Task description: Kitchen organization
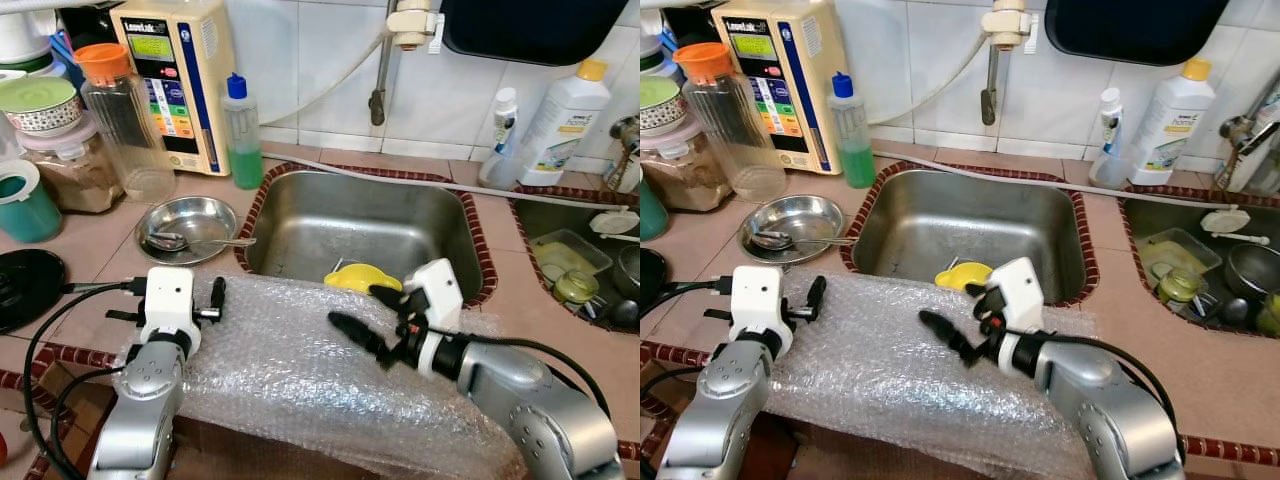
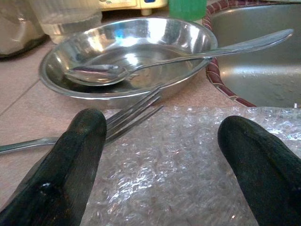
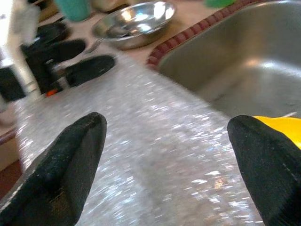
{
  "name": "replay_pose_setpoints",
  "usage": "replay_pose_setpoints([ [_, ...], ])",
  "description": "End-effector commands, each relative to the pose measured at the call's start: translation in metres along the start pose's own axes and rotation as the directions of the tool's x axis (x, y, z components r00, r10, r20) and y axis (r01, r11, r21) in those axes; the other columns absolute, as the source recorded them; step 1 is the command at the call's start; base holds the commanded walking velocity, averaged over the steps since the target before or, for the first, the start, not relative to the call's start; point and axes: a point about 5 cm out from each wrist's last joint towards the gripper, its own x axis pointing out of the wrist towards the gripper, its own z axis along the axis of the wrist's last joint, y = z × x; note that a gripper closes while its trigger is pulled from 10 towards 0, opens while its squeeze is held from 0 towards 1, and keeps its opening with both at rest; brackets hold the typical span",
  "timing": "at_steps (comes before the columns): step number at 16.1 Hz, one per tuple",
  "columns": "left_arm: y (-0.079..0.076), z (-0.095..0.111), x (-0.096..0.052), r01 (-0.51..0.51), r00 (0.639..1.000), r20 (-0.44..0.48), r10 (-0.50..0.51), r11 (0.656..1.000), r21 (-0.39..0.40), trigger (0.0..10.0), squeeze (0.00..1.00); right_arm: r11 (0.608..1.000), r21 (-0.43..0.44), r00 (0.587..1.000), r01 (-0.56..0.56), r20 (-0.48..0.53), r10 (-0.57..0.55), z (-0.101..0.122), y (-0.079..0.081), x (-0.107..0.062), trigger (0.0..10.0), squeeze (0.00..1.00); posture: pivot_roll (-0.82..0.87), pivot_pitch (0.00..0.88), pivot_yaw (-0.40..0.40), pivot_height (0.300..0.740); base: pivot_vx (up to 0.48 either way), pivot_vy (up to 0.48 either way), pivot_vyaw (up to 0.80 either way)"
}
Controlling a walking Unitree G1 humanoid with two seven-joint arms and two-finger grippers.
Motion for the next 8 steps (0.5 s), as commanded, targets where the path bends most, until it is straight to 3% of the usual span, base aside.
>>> replay_pose_setpoints([
  [1,-0.001,-0.005,0.004,0.011,0.999,-0.032,-0.011,1.000,0.006,10.0,0.00,1.000,-0.011,1.000,-0.027,-0.008,0.027,0.001,0.005,-0.003,10.0,0.00,-0.01,0.000,0.011,0.740,0.000,0.000,0.00],
  [2,-0.001,-0.005,0.007,0.009,0.999,-0.042,-0.009,1.000,0.010,10.0,0.00,0.999,-0.012,0.999,-0.030,-0.012,0.030,0.001,0.005,-0.003,10.0,0.00,-0.01,0.000,0.010,0.740,0.000,0.000,0.00],
  [3,-0.001,-0.005,0.008,0.009,0.999,-0.044,-0.009,1.000,0.011,9.2,0.00,0.999,-0.013,0.999,-0.032,-0.012,0.032,0.001,0.005,-0.003,10.0,0.00,-0.01,0.000,0.011,0.740,0.000,0.000,0.00],
  [4,-0.001,-0.005,0.010,0.008,0.999,-0.047,-0.007,1.000,0.015,4.9,0.00,0.999,-0.015,0.999,-0.037,-0.014,0.037,0.001,0.006,-0.003,10.0,0.00,-0.02,0.000,0.013,0.740,0.000,0.000,0.00],
  [5,0.000,-0.003,0.012,0.002,0.999,-0.045,-0.001,1.000,0.020,5.5,0.00,0.999,-0.016,0.999,-0.047,-0.014,0.046,0.002,0.007,-0.004,10.0,0.00,-0.02,0.000,0.014,0.740,0.000,0.000,0.00],
  [7,0.000,0.001,0.014,-0.005,0.999,-0.033,0.006,1.000,0.023,10.0,0.00,0.998,-0.014,0.998,-0.057,-0.017,0.057,0.002,0.008,-0.006,10.0,0.00,-0.02,0.000,0.014,0.740,0.000,0.000,0.00],
  [8,0.000,0.004,0.014,-0.005,1.000,-0.028,0.005,1.000,0.025,10.0,0.00,0.998,-0.013,0.998,-0.062,-0.021,0.062,0.002,0.008,-0.007,10.0,0.00,-0.02,0.000,0.016,0.740,0.000,0.000,0.00],
])
